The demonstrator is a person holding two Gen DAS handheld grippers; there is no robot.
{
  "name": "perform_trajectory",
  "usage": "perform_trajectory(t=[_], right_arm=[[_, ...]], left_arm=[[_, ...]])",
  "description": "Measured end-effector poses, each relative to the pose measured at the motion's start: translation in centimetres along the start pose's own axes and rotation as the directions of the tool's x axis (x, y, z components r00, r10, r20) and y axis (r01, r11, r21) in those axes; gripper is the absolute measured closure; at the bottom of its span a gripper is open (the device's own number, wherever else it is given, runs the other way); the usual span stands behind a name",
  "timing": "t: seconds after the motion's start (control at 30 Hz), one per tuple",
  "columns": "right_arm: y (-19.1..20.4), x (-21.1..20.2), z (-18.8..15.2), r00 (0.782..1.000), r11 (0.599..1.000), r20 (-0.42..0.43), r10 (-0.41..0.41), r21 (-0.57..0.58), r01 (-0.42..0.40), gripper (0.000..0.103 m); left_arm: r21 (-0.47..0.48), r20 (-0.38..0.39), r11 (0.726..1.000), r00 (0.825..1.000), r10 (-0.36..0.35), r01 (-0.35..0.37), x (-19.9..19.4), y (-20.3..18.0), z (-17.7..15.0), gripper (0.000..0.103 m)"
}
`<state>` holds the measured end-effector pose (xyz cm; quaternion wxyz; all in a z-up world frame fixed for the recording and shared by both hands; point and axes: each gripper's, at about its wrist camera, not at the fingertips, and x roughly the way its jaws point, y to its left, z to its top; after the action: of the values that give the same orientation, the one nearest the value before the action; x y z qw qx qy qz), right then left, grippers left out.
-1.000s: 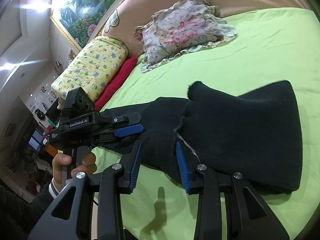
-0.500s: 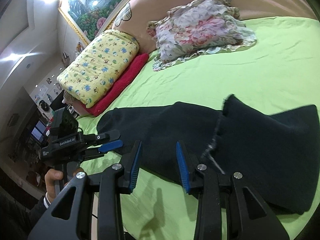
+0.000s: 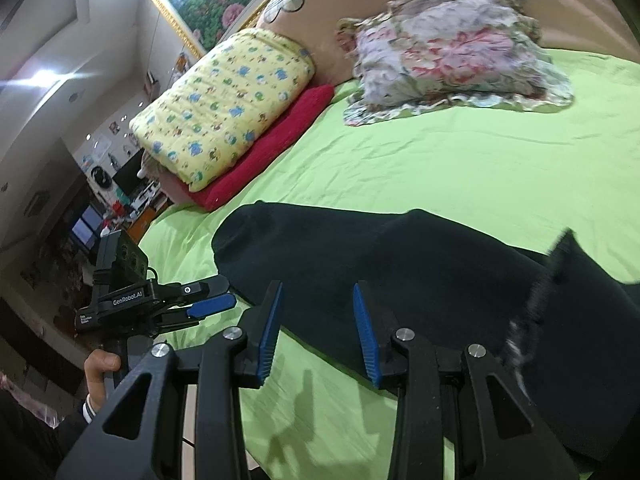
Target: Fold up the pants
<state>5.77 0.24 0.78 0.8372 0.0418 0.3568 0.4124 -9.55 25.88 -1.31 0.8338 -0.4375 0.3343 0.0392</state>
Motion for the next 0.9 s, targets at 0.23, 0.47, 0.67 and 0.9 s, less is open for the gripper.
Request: perform_trajectory(t=[0.23,0.47,0.67,0.9], right_arm=[[1.8,3.2,2.2,0.998,0.997,-0.056,0.026,-0.072,-0.03,0.058],[3.1,6.8,5.1,0.992,0.99,-0.115,0.042,-0.129,-0.057,0.057],[3.4,10.2,7.1,0.984,0.985,-0.171,0.045,-0.158,-0.073,0.057],[3.9,15.2,9.5,0.962,0.974,-0.266,0.061,-0.195,-0.115,0.057]], left_arm=[[-0.086,0.034,0.996,0.999,0.037,-0.034,-1.3,2.8,0.6,0.035],[-0.167,0.034,0.985,0.998,0.061,-0.054,-0.5,4.6,1.4,0.035],[-0.201,0.052,0.979,0.997,0.051,-0.039,0.2,4.9,2.4,0.031],[-0.25,0.063,0.968,0.998,0.027,-0.01,0.6,5.6,3.3,0.031]])
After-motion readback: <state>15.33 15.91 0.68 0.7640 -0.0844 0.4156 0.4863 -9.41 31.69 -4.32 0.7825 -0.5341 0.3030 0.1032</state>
